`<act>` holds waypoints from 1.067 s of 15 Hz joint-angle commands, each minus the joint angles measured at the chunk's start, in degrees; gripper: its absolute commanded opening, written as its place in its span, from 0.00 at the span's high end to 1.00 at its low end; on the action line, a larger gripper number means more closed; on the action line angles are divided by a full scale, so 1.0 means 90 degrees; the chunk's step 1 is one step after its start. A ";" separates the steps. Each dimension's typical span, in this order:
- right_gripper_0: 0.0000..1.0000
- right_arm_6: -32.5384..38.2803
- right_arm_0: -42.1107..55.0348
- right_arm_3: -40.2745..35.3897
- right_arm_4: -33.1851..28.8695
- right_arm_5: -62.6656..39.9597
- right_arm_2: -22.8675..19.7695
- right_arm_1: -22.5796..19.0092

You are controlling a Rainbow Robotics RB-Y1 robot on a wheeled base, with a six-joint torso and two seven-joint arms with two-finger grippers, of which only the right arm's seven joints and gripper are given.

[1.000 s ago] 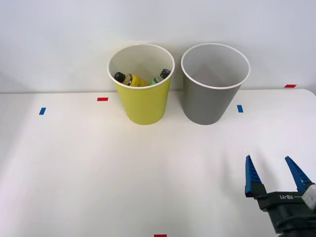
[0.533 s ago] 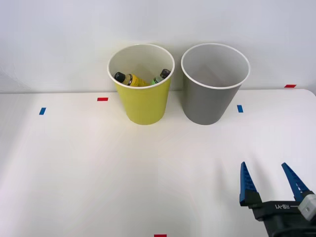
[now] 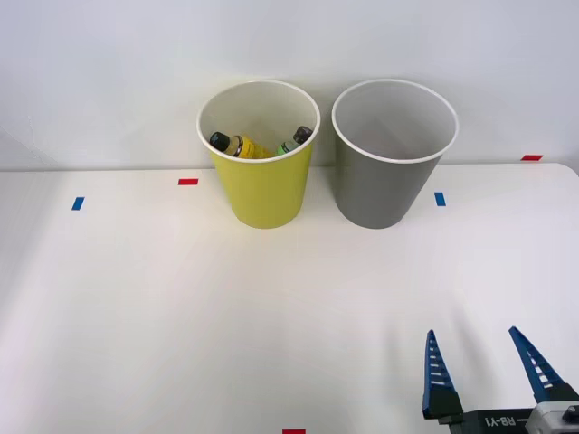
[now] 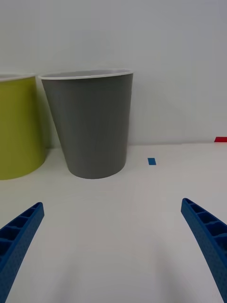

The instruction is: Put cans in the gray bin, plastic bottles in the light green bin

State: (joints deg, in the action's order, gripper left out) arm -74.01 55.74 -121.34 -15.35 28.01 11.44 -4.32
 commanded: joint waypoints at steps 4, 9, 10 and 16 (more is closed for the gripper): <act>0.00 -0.1728 0.0135 0.0728 0.1296 0.0502 0.0321 -0.0038; 0.00 -0.2880 0.0223 0.1256 0.2350 0.1117 0.0829 -0.0116; 0.00 -0.3046 0.0272 0.1314 0.2487 0.1205 0.0897 -0.0126; 0.00 -0.3310 0.0496 0.1324 0.2809 0.1283 0.1132 -0.0331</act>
State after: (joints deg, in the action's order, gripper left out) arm -103.79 60.02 -109.44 9.76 39.52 21.67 -7.13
